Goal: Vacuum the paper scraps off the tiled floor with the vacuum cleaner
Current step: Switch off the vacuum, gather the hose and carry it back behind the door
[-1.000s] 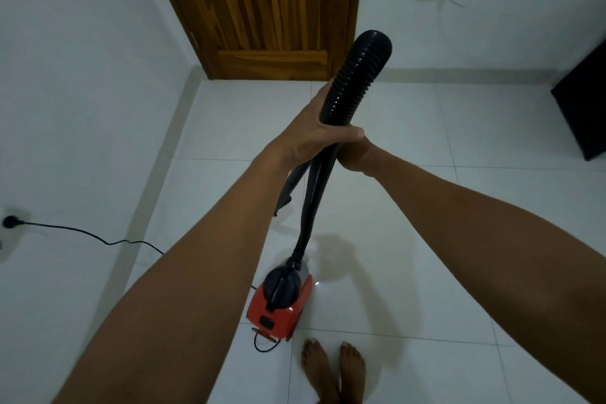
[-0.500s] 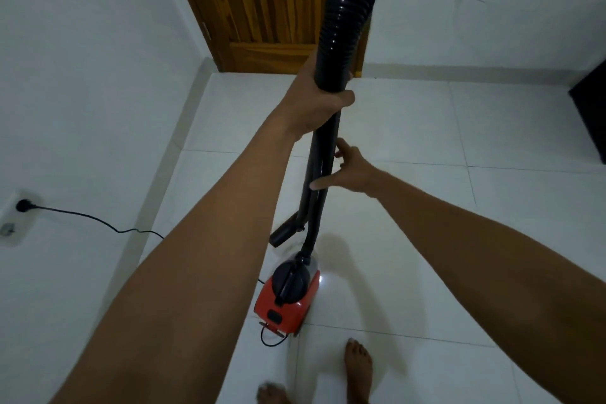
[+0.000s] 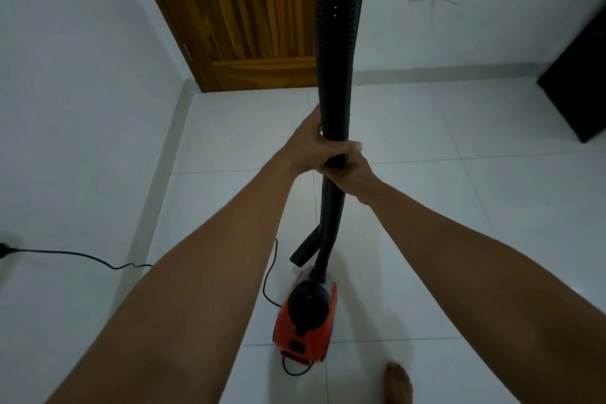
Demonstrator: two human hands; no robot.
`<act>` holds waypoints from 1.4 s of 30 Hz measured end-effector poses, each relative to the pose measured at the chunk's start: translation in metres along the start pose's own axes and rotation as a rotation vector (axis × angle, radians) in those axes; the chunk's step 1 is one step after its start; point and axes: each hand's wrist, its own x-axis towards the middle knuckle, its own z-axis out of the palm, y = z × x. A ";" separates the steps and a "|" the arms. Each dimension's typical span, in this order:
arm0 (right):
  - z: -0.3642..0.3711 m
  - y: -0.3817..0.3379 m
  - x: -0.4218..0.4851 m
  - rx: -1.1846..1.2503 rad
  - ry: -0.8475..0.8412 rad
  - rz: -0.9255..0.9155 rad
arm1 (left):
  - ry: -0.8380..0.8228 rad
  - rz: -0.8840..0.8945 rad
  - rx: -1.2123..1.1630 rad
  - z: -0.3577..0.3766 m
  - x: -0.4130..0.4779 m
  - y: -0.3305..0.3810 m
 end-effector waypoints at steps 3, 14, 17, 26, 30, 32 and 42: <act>0.001 0.012 0.001 0.062 0.000 -0.053 | 0.066 -0.009 -0.031 0.013 0.012 -0.022; 0.059 0.152 0.039 0.162 0.043 -0.107 | 0.099 0.244 -0.187 0.047 0.052 -0.064; 0.067 0.163 0.061 0.189 0.116 -0.198 | 0.171 0.311 -0.231 0.059 0.059 -0.095; 0.088 0.206 0.090 0.337 0.116 -0.434 | 0.215 0.176 0.009 0.099 0.068 -0.198; 0.094 0.240 0.093 0.282 0.117 -0.371 | 0.235 0.195 -0.005 0.112 0.070 -0.199; 0.095 0.238 0.095 0.275 0.122 -0.361 | 0.251 0.190 -0.042 0.116 0.069 -0.201; 0.110 0.242 0.076 0.320 0.030 -0.435 | 0.337 0.290 -0.064 0.125 0.040 -0.217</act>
